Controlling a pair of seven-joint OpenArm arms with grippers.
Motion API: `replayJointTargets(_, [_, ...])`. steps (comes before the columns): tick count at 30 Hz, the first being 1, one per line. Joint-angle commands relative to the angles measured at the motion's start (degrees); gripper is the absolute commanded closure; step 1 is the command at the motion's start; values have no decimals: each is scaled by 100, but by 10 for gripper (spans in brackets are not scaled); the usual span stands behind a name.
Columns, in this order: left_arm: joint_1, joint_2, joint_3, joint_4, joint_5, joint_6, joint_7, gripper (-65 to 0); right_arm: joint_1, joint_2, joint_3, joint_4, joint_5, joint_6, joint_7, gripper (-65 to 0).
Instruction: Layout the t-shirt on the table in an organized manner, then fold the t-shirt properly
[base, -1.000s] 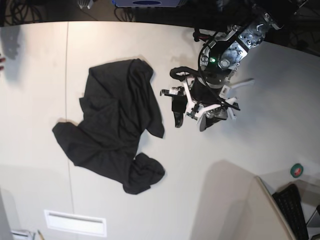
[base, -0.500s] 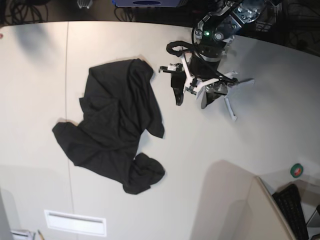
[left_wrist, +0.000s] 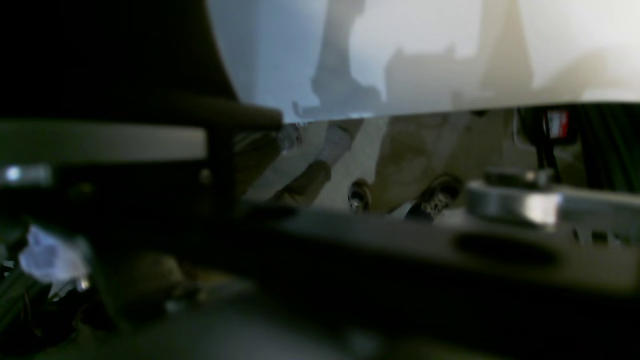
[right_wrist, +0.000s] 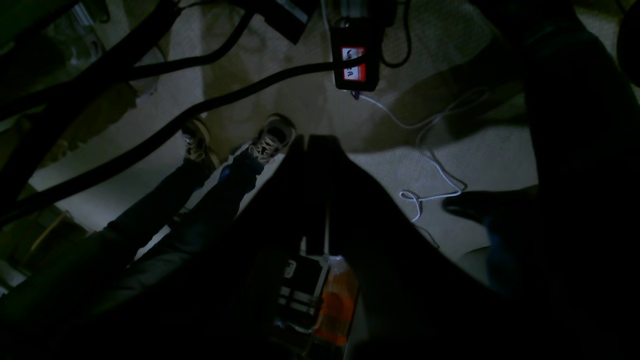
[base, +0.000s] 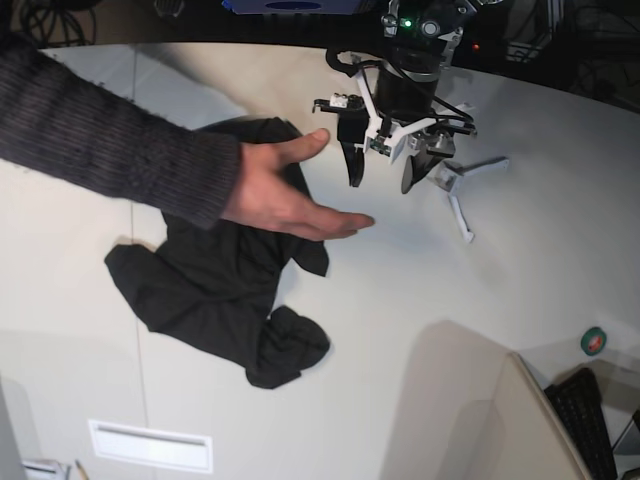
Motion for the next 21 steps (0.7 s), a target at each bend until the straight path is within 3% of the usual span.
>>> replayJointTargets(1, [11, -13, 2, 120, 84, 36, -172, -351, -64, 32, -8, -13, -13, 41, -2, 0])
replayJointTargets(12, [415, -31, 2, 103, 93, 45, -400, -351, -134, 32, -8, 22, -13, 41, 24, 0])
replayJointTargets(16, [626, -163, 28, 94, 462, 45, -796, -351, -134, 32, -8, 22, -13, 41, 24, 0])
replayJointTargets(21, [820, -172, 2, 85, 621, 45, -857, -351, -134, 32, -8, 22, -13, 41, 24, 0])
